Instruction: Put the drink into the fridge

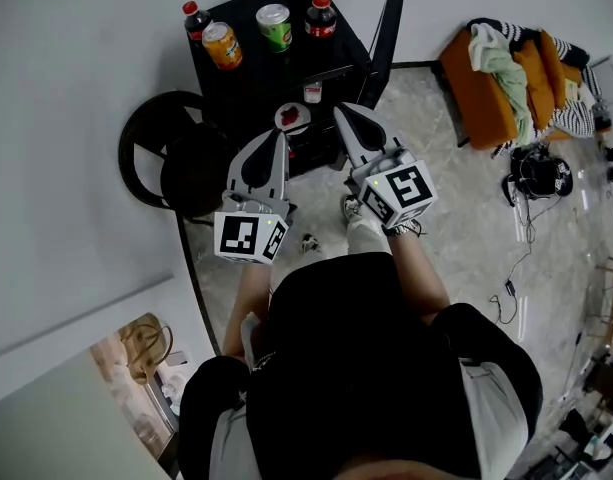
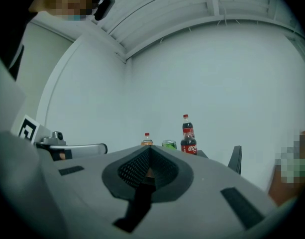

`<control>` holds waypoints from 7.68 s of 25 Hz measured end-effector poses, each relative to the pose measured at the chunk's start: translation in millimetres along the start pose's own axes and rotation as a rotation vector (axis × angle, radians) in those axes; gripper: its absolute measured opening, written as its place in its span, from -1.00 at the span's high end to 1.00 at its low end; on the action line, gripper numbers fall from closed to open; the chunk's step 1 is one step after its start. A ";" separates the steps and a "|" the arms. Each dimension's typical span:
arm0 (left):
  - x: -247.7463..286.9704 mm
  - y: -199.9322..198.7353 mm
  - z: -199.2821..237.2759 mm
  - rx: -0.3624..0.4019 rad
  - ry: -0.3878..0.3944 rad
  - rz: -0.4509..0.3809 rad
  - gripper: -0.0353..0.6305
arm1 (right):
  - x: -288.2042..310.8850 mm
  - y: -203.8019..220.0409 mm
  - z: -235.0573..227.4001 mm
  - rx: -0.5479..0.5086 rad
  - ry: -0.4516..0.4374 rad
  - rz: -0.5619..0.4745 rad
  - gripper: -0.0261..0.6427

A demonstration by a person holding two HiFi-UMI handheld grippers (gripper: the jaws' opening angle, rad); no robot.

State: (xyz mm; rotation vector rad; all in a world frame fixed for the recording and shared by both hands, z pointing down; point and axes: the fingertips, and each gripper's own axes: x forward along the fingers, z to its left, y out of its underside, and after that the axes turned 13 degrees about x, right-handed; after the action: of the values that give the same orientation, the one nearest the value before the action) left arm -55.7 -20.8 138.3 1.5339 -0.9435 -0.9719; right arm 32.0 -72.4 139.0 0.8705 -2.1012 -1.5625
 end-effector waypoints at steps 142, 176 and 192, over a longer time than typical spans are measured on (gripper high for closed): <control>-115.2 244.3 27.0 -0.151 -0.443 0.181 0.87 | 60.2 324.1 -33.7 0.043 -0.170 0.542 0.04; -36.9 325.8 47.2 -0.072 -0.563 0.150 0.87 | 241.3 413.7 -151.9 -0.038 -0.107 0.455 0.04; -32.3 343.5 43.9 -0.110 -0.563 0.185 0.87 | 280.9 420.9 -162.6 -0.069 -0.122 0.419 0.04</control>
State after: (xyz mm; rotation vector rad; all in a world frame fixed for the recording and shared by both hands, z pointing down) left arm -136.2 -56.9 474.8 1.0701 -1.3701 -1.3252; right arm -178.5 -297.9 571.8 0.2885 -2.1229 -1.4776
